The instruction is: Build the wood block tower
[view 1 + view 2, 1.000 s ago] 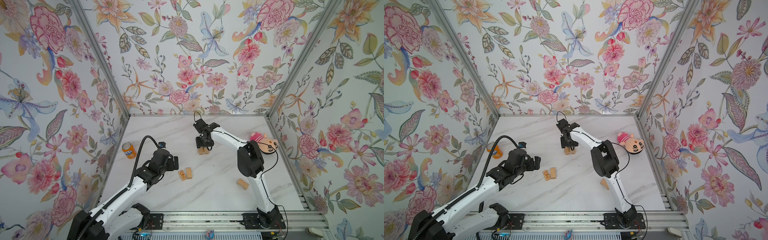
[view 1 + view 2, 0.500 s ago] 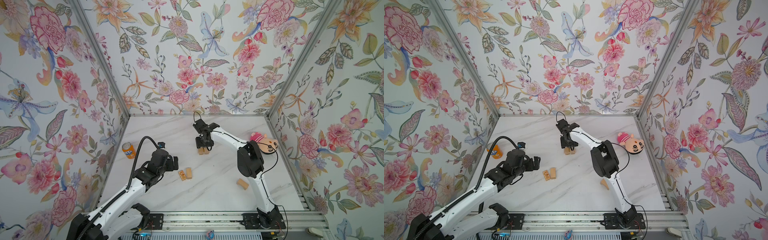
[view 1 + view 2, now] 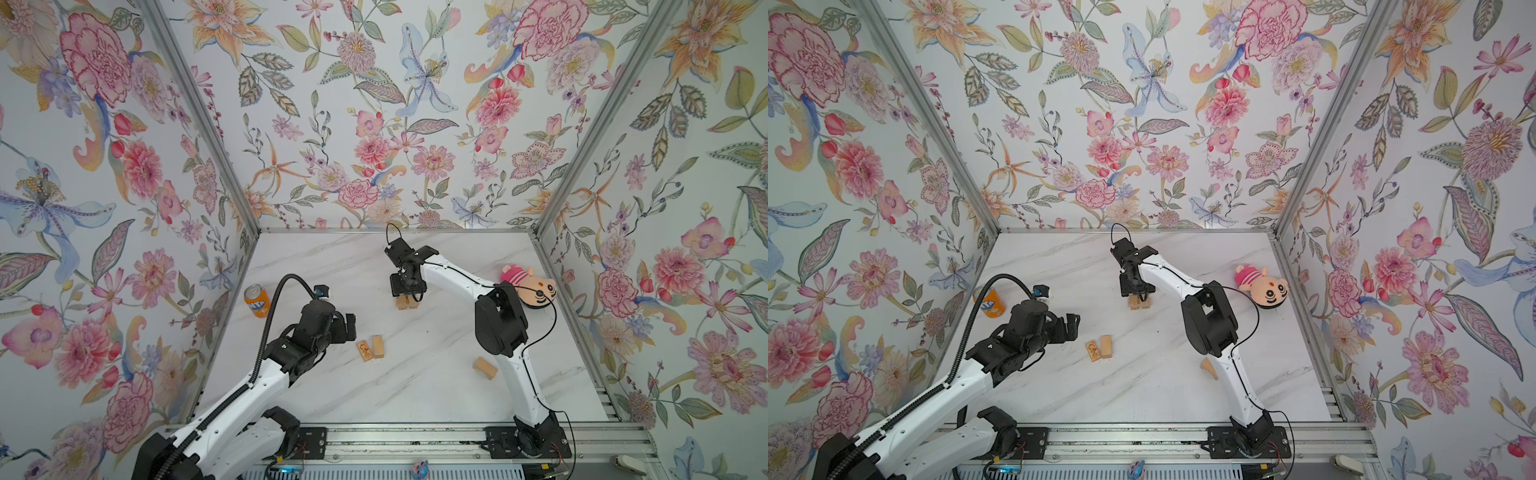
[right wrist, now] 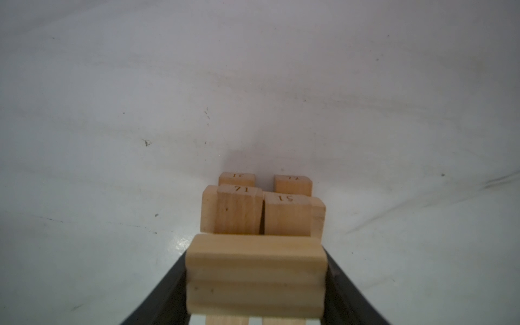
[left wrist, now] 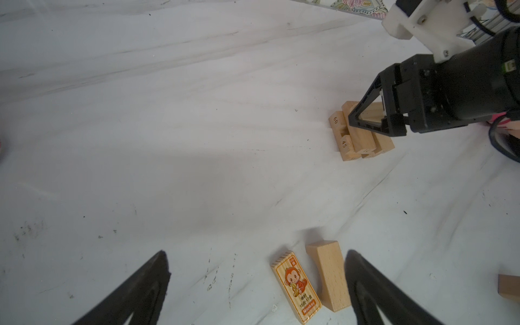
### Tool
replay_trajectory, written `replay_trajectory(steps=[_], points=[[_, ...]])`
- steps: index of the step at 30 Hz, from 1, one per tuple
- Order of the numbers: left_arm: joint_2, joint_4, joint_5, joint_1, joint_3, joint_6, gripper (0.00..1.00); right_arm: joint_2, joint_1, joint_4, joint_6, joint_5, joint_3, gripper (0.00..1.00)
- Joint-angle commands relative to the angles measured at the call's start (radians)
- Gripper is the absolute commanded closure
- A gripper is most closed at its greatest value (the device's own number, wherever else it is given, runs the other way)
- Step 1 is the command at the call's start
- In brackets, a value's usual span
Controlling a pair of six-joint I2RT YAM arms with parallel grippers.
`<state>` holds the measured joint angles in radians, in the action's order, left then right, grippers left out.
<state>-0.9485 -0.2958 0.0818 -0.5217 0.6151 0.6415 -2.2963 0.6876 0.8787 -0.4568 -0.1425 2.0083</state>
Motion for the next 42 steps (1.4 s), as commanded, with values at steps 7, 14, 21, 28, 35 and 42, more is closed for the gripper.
replay_trajectory(steps=[7,14,21,28,35,42], points=[[0.016,-0.028,-0.005,0.019,-0.012,-0.027,0.02,0.041,0.005,0.026,-0.025,-0.016,-0.017,0.37],[0.014,-0.027,-0.008,0.022,-0.010,-0.028,0.02,0.039,0.001,0.028,-0.026,-0.016,-0.022,0.37],[0.015,-0.031,-0.011,0.024,-0.009,-0.029,0.02,0.040,0.001,0.027,-0.030,-0.015,-0.031,0.36],[0.017,-0.032,-0.012,0.024,-0.008,-0.029,0.02,0.049,0.005,0.027,-0.019,-0.019,-0.026,0.05],[0.020,-0.043,-0.011,0.026,0.013,-0.027,0.01,0.165,0.012,0.027,0.006,-0.076,-0.023,0.01],[0.016,-0.080,-0.012,-0.016,0.024,0.012,0.02,0.412,0.020,0.027,0.021,-0.092,-0.225,0.01]])
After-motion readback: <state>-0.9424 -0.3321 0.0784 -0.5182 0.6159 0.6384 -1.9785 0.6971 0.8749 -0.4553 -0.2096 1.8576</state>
